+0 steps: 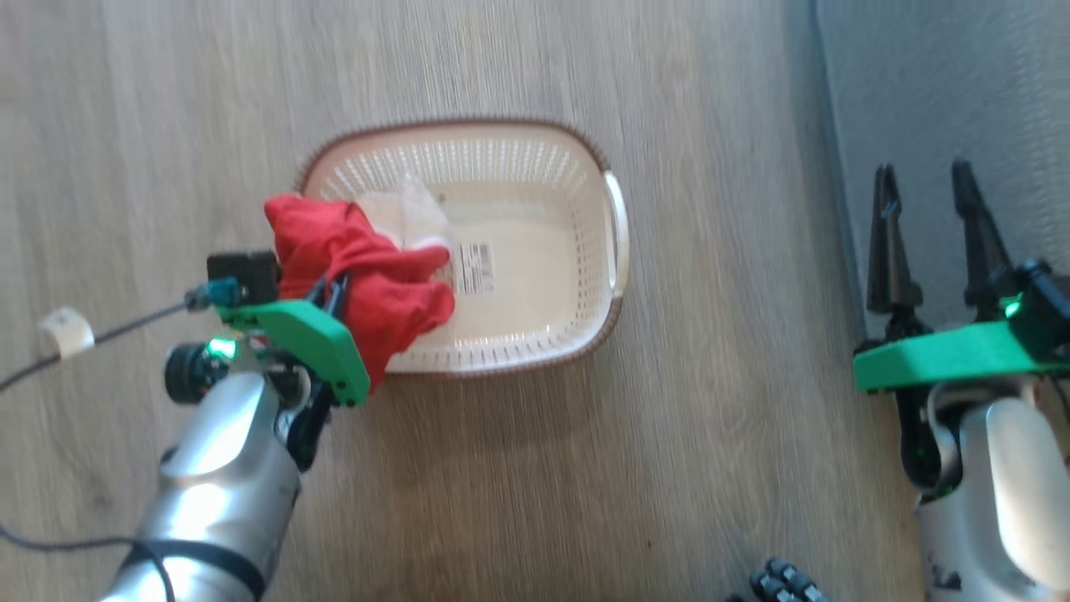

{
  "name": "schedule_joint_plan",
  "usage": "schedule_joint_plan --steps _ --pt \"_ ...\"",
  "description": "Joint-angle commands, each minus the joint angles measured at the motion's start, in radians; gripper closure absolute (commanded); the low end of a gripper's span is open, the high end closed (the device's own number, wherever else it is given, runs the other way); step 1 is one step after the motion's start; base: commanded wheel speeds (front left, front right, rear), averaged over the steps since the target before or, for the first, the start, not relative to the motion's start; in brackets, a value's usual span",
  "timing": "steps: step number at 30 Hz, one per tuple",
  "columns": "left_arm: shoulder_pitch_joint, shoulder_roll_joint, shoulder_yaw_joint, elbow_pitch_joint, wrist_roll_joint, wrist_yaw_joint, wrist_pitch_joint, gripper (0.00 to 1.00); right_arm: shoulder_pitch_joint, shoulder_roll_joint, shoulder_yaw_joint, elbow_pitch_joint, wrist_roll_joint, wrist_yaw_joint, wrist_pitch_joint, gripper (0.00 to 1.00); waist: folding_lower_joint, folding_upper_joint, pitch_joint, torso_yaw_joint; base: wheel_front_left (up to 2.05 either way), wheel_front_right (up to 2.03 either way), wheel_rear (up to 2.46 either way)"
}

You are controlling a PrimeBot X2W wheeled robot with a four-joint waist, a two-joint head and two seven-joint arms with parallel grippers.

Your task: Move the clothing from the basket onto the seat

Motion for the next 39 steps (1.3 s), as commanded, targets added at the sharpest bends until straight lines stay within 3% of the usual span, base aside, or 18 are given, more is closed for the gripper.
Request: schedule_joint_plan --steps 1,9,19,29,39 --pt "0.035 0.022 0.019 -0.042 -0.025 -0.001 -0.017 1.00 0.034 -0.004 0.014 -0.021 -0.003 0.000 -0.007 0.00 0.0000 0.0000 -0.102 0.009 0.00 0.00 0.00" --pt "0.146 0.075 0.029 -0.232 -0.059 -0.001 -0.039 1.00 0.106 -0.004 0.001 0.007 -0.045 0.000 -0.007 0.00 0.0000 0.0000 -0.303 0.029 0.00 0.00 0.00" --pt "0.383 0.133 0.088 -0.608 -0.078 0.047 -0.034 1.00 0.230 -0.004 0.007 0.021 -0.087 0.000 -0.007 0.00 0.0000 0.0000 -0.505 0.054 0.00 0.00 0.00" --pt "0.538 0.197 0.117 -0.884 -0.085 0.143 0.043 1.00 0.285 -0.004 0.016 0.004 -0.111 0.000 -0.007 0.00 0.0000 0.0000 -0.560 0.075 0.00 0.00 0.00" --pt "0.581 0.212 0.121 -0.978 -0.085 0.185 0.074 1.00 0.295 -0.004 0.020 0.004 -0.118 0.000 -0.007 0.00 0.0000 0.0000 -0.568 0.087 0.00 0.00 0.00"
